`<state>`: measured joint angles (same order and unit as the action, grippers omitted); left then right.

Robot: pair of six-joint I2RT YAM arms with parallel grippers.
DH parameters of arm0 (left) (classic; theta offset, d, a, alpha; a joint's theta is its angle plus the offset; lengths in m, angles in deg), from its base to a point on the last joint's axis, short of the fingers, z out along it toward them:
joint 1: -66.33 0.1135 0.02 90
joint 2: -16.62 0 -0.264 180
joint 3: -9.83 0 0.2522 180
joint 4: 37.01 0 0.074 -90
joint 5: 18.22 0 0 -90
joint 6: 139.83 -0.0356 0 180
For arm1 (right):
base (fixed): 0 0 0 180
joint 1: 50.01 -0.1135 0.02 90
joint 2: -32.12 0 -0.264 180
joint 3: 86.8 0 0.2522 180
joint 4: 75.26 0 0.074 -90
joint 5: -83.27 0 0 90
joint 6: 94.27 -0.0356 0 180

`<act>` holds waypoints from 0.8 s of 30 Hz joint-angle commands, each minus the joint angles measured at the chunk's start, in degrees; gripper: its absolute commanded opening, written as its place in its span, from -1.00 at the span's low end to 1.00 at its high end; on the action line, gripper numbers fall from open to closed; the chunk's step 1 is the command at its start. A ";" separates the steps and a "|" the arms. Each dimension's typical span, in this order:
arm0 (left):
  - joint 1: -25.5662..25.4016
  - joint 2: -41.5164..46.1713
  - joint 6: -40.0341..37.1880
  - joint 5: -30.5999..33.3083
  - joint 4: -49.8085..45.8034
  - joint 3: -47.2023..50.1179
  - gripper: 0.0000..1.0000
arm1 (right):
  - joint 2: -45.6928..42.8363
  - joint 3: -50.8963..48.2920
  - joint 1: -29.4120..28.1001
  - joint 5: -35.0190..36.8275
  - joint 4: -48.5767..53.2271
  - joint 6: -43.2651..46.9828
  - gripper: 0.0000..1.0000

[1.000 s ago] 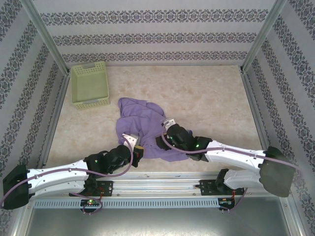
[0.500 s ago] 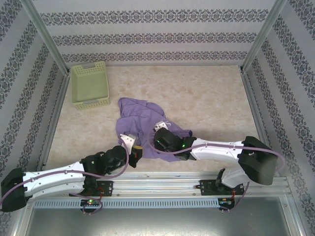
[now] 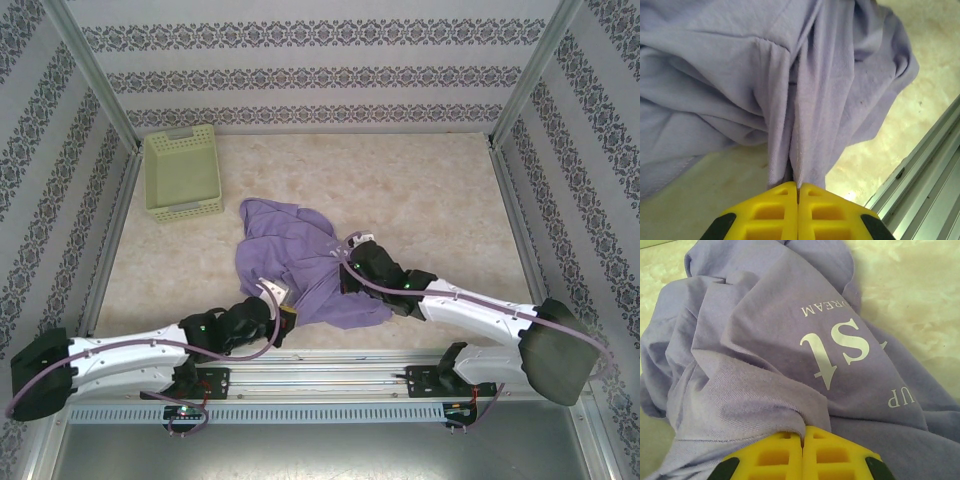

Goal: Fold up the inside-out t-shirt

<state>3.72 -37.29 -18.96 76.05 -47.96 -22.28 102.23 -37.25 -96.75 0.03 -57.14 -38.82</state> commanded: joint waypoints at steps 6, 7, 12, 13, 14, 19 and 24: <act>0.29 -5.75 -4.72 -6.48 -1.22 -4.46 -0.54 | 1.10 3.14 4.57 -1.92 2.42 0.45 -1.00; 0.29 -5.19 -4.68 -5.97 -1.33 -4.74 -0.40 | 1.07 2.91 4.45 -2.51 1.95 1.30 -1.00; 0.85 -1.68 -3.49 1.17 -5.31 -7.29 -0.04 | -0.47 1.43 1.50 -2.98 0.45 5.18 -1.00; 1.35 -1.76 -3.44 1.97 -6.34 -8.29 -0.02 | -0.94 0.94 0.78 -2.75 0.25 5.57 -1.00; 1.80 -2.33 -3.51 2.05 -6.88 -9.22 -0.01 | -1.38 0.51 0.32 -2.64 0.10 5.71 -1.00; 3.19 -10.54 -4.75 0.31 -7.91 -15.33 0.02 | -5.08 -2.40 -1.50 -3.45 -3.38 5.99 -1.00; 3.20 -18.10 -4.82 1.86 -8.30 -18.65 -0.07 | -7.95 -3.57 -2.38 -4.87 -4.52 6.61 -1.00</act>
<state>6.46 -53.35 -22.65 76.21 -53.14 -39.59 95.80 -39.83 -98.30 -3.47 -59.11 -33.81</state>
